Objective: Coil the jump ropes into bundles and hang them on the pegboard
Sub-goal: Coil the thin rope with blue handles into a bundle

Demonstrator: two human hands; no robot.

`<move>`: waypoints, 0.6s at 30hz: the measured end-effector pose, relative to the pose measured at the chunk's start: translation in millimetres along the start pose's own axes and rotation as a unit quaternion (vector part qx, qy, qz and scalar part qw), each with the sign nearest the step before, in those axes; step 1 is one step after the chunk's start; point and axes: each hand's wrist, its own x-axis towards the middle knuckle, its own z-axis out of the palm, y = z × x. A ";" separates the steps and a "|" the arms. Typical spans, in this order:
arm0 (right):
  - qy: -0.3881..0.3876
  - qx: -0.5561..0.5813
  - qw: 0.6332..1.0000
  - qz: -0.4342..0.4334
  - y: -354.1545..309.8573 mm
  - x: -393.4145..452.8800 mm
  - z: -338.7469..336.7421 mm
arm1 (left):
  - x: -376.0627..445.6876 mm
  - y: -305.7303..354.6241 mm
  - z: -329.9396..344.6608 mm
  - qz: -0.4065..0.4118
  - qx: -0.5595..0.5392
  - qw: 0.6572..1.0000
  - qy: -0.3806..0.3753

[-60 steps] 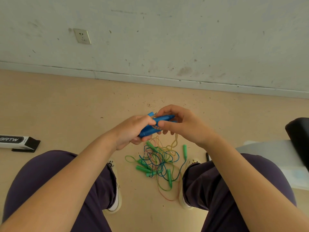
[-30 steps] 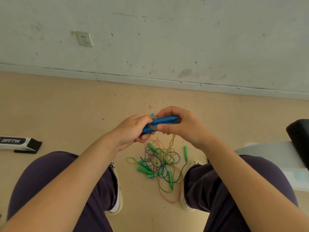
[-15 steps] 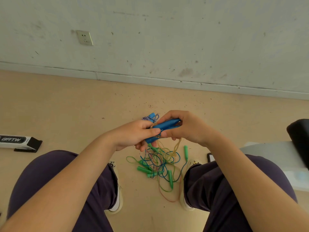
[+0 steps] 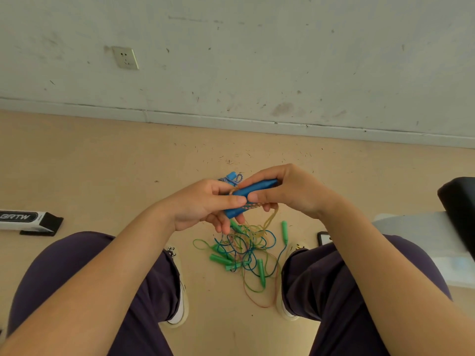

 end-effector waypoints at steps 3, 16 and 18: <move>0.038 0.039 0.998 -0.016 2.6 1.4 2.3 | 1.7 -0.7 0.8 0.034 -0.003 0.999 0.031; 0.109 -0.014 0.994 0.000 4.9 12.8 27.0 | 9.1 -5.2 -1.9 0.122 -0.084 0.976 0.160; 0.114 -0.055 0.992 0.008 3.2 13.0 30.2 | 7.2 -4.1 -2.5 0.135 -0.079 0.973 0.168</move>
